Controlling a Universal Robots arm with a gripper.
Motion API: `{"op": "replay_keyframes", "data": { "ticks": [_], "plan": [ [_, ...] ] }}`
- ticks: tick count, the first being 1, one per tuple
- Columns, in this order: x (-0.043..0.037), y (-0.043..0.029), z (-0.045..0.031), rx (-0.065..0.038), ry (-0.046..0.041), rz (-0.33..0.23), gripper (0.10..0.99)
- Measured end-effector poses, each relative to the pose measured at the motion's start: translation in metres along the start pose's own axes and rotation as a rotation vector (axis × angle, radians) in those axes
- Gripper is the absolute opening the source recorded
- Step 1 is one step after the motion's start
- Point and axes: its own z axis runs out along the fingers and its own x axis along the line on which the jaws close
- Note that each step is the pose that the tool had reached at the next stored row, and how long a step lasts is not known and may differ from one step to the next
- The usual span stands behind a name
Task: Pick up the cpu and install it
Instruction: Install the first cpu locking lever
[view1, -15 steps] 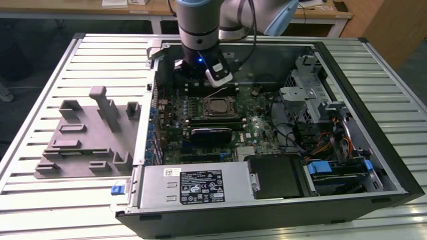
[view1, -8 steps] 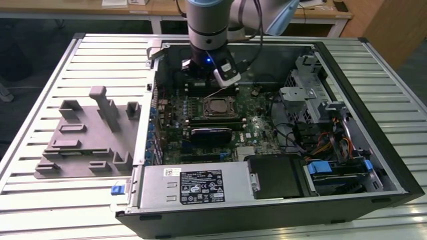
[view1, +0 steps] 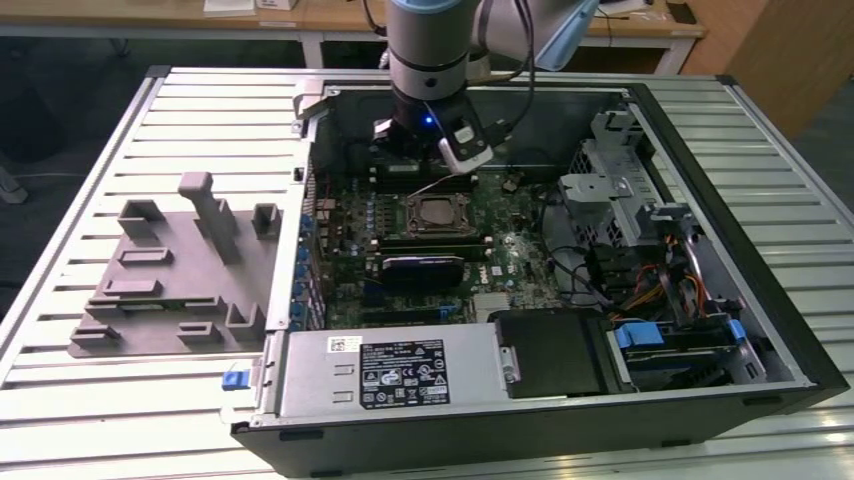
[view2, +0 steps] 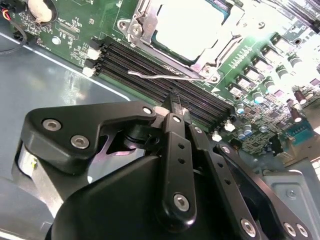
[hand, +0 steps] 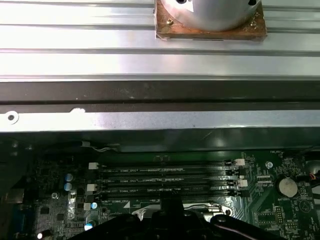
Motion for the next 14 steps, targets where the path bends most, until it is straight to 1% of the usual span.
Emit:
{"op": "replay_keyframes", "data": {
  "ticks": [4,9,12,14],
  "plan": [
    [-0.0002,0.0000,0.0004,0.003,-0.0006,0.001,0.106],
    [-0.0002,-0.0006,0.0021,0.013,-0.0043,0.008,0.106],
    [-0.0002,-0.0008,0.0030,0.018,-0.0117,0.017,0.106],
    [-0.0001,-0.0011,0.0037,0.021,-0.0198,0.027,0.106]
  ]
}}
